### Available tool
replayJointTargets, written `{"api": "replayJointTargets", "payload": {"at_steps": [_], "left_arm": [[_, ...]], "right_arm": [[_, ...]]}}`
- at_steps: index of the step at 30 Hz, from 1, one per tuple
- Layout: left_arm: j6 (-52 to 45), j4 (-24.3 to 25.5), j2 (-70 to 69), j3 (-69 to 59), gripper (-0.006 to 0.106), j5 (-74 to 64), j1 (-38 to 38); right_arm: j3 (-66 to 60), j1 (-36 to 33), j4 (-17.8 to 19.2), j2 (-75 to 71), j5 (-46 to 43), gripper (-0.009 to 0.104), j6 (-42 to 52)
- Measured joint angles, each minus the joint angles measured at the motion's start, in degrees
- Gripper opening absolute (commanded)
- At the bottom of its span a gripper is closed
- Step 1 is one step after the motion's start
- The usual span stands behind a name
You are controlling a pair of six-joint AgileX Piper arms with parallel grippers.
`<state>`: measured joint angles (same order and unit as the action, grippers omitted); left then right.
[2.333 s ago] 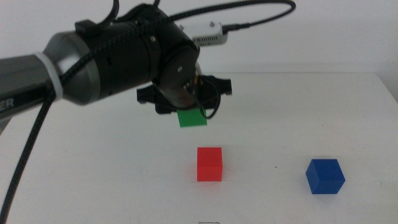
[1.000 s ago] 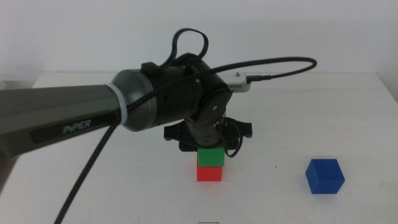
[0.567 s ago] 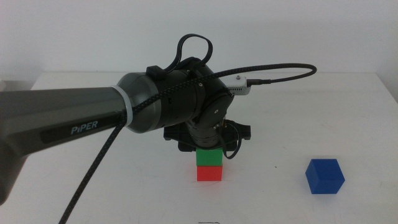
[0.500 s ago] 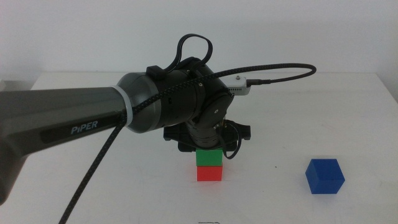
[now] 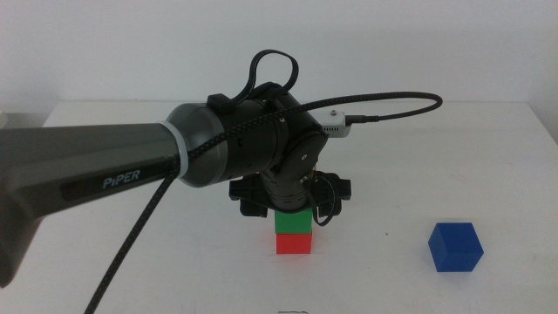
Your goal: Stack red cubes first, then green, then blue cubes in a specific spot.
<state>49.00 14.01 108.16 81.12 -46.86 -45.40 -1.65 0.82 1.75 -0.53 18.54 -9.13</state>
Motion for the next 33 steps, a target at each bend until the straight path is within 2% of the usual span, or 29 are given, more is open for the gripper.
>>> {"api": "replayJointTargets", "payload": {"at_steps": [14, 20, 30, 33], "left_arm": [[-4.03, -0.01, -6.76, 0.0, 0.094, -0.6, 0.0], [-7.28, 2.12, -13.84, 0.0, 0.094, -2.57, 0.0], [-20.39, 3.56, -29.1, 0.0, 0.094, -11.79, 0.0], [-30.01, 2.54, -33.73, -0.27, 0.094, -12.91, 0.18]], "right_arm": [[0.0, 0.0, 0.0, 0.0, 0.0, 0.071, 0.0], [0.0, 0.0, 0.0, 0.0, 0.0, 0.071, 0.0], [0.0, 0.0, 0.0, 0.0, 0.0, 0.071, 0.0], [0.0, 0.0, 0.0, 0.0, 0.0, 0.071, 0.0]]}}
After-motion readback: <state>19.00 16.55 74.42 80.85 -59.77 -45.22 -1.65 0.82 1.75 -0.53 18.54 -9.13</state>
